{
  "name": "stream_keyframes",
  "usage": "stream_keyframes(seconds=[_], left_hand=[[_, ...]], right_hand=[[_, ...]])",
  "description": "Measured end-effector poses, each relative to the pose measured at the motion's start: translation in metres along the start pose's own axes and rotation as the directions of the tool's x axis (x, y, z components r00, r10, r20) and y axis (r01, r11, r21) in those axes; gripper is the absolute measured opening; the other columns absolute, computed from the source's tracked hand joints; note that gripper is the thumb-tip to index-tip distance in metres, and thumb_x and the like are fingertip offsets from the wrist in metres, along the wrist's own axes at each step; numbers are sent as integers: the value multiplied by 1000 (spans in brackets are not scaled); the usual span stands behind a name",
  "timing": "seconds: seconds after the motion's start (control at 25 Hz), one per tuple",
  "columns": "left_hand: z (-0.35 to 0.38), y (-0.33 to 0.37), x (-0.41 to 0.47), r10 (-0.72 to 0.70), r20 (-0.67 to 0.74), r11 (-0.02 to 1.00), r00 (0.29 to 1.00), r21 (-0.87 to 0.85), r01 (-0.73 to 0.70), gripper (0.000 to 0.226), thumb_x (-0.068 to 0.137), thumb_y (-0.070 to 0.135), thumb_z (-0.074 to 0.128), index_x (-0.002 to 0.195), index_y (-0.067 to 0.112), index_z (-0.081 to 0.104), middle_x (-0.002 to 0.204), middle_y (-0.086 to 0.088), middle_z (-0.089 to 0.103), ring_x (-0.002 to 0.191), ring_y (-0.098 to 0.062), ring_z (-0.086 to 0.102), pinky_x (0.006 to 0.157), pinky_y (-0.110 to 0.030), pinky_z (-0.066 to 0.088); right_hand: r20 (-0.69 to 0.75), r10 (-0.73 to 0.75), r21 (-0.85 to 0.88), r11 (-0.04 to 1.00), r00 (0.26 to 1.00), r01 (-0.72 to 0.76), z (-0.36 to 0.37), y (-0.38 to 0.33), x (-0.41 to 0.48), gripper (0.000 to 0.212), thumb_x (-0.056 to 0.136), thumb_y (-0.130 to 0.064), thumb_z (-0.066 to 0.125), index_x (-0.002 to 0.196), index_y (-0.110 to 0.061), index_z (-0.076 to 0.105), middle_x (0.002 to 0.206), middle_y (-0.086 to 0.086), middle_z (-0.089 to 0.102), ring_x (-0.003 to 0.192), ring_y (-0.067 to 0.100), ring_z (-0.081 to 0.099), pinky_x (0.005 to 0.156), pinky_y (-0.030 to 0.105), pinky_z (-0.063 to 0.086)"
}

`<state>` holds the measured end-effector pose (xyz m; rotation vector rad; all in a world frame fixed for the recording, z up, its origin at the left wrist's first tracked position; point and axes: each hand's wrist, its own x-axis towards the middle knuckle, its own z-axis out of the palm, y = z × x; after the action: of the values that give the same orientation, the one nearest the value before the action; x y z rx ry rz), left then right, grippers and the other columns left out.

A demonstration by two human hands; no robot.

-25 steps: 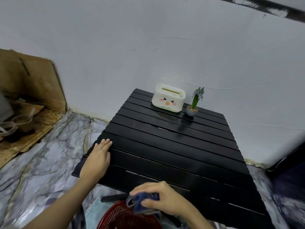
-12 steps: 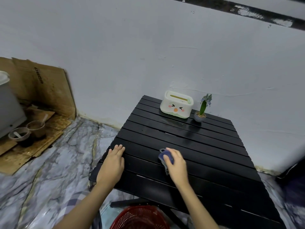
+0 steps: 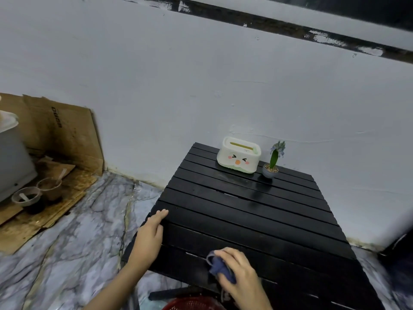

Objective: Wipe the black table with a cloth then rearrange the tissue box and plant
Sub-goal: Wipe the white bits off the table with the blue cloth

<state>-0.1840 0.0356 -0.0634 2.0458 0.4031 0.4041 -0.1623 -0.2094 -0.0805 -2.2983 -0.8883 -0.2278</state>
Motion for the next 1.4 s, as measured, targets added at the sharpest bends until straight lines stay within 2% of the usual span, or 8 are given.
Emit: stream_keyframes(seconds=[0.2, 0.36, 0.44, 0.8, 0.96, 1.16, 1.32, 1.4], left_hand=[[-7, -12, 15, 45, 98, 999, 994, 10, -46, 46, 90, -2, 35, 128, 20, 48, 141, -5, 46, 134, -14, 35, 113, -27, 25], [-6, -21, 15, 69, 151, 998, 986, -21, -67, 62, 91, 3, 34, 120, 57, 38, 141, 13, 35, 137, -5, 24, 115, -27, 20], [-6, -19, 15, 69, 146, 998, 987, -22, -66, 66, 92, 5, 35, 113, 68, 34, 135, 21, 31, 135, -1, 22, 113, -22, 18], [-3, -15, 14, 63, 151, 993, 987, 87, -77, 44, 92, 9, 36, 127, 34, 43, 139, 14, 40, 136, -6, 30, 111, -19, 19], [-5, -17, 12, 85, 152, 989, 985, 107, -102, 42, 94, 12, 33, 130, 32, 42, 145, 10, 38, 137, -4, 26, 113, -18, 12], [0, -18, 13, 124, 171, 984, 977, 109, -144, 40, 94, 13, 32, 125, 36, 43, 139, 19, 39, 136, 2, 22, 110, -9, 7], [-4, -18, 13, 110, 67, 992, 992, -68, -105, 42, 92, 4, 34, 111, 37, 53, 112, 55, 42, 122, 29, 19, 108, -4, 12], [-8, -16, 13, 97, -37, 982, 995, -159, -102, 52, 91, 2, 35, 103, 47, 56, 114, 50, 46, 121, 28, 23, 98, 8, 15]], right_hand=[[-244, 376, -93, 908, 894, -408, -28, 74, 59, 36, 83, -6, 61, 117, -16, 55, 108, -1, 53, 108, 22, 51, 86, 18, 36], [-293, 521, -143, 805, 802, -576, 13, 76, 153, 36, 86, -9, 57, 122, -7, 51, 118, 16, 54, 110, 29, 46, 90, 39, 42], [-230, 497, -181, 823, 837, -538, 40, 63, 191, 38, 90, -14, 51, 127, -9, 45, 123, 14, 51, 114, 27, 43, 93, 37, 41], [152, -14, 65, 998, 988, 4, 73, -21, 137, 42, 88, -18, 54, 129, -18, 47, 130, -6, 48, 120, 7, 42, 99, 12, 27], [64, 97, 4, 995, 993, -98, 15, 40, 93, 41, 87, -17, 59, 127, -20, 50, 123, -11, 48, 116, 7, 46, 94, 1, 23], [-235, 411, -110, 889, 881, -444, 13, 80, 150, 36, 88, -13, 56, 123, -7, 52, 118, 13, 57, 110, 26, 50, 91, 32, 41], [-118, 282, -73, 954, 952, -292, 89, 8, 204, 25, 87, -14, 55, 112, -14, 57, 112, 8, 59, 105, 21, 49, 92, 31, 44], [-17, 157, -33, 987, 987, -157, 112, -32, 194, 32, 87, -17, 53, 118, -13, 54, 116, 7, 56, 109, 21, 47, 96, 28, 39]])
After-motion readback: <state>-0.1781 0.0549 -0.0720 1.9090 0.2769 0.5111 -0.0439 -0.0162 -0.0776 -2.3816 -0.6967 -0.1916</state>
